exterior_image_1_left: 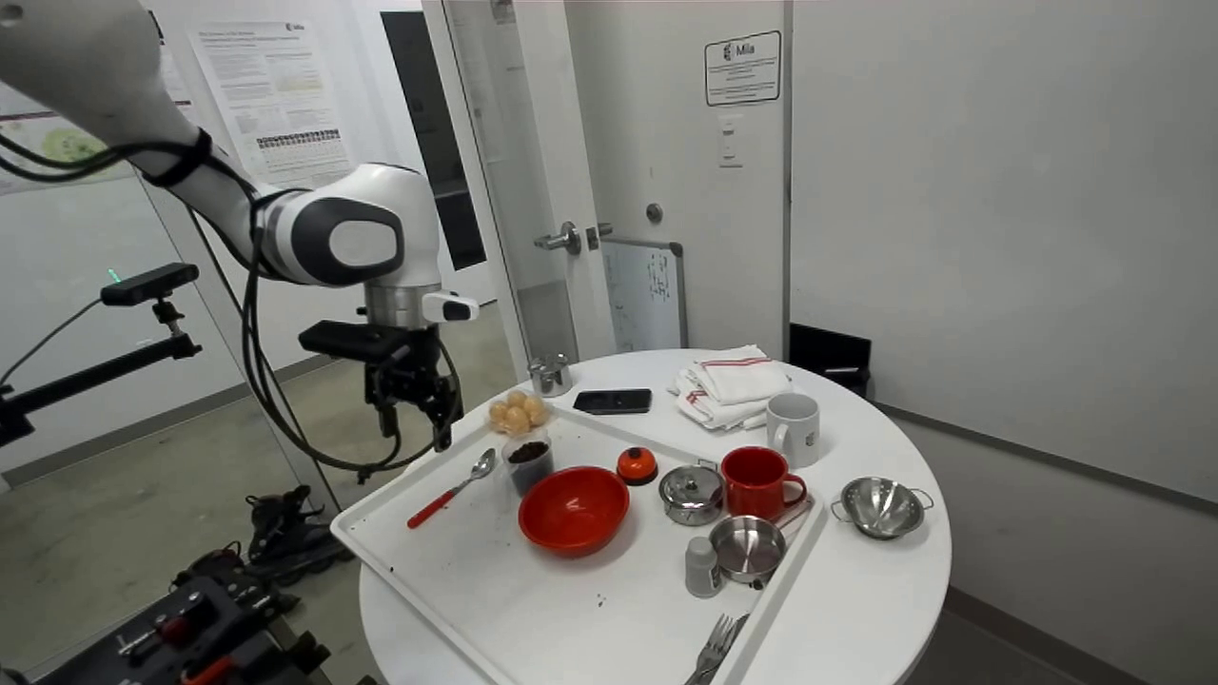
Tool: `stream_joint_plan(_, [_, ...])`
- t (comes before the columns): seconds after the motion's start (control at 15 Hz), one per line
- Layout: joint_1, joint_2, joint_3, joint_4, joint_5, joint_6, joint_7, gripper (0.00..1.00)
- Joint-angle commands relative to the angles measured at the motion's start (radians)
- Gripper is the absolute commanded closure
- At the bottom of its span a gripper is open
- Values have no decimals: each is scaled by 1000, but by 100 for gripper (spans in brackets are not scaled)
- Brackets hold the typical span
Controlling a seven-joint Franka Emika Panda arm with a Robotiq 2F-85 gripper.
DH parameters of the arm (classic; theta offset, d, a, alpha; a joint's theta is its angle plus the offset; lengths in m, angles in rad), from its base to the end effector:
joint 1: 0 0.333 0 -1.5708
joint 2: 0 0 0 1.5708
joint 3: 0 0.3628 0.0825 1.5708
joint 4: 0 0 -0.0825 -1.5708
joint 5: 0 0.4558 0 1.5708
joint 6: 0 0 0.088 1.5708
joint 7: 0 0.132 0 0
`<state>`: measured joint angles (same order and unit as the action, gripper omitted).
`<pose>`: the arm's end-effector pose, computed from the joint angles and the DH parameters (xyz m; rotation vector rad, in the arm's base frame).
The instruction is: Pick the jar and pour some beans into the red bowl
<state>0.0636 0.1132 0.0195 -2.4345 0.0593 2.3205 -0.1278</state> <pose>0.5005 0.0441 0.2042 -3.0655 -0.2545 0.3494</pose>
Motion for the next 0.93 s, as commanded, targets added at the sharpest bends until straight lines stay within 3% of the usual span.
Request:
stream_joint_plan(0.0, [-21,139,7,81,6,47,10,0])
stream_joint_plan(0.33, [-37,289,4,192,-11,72,22,0])
stream_joint_plan(0.87, [-31,410,-12,322,-36,84,82,0])
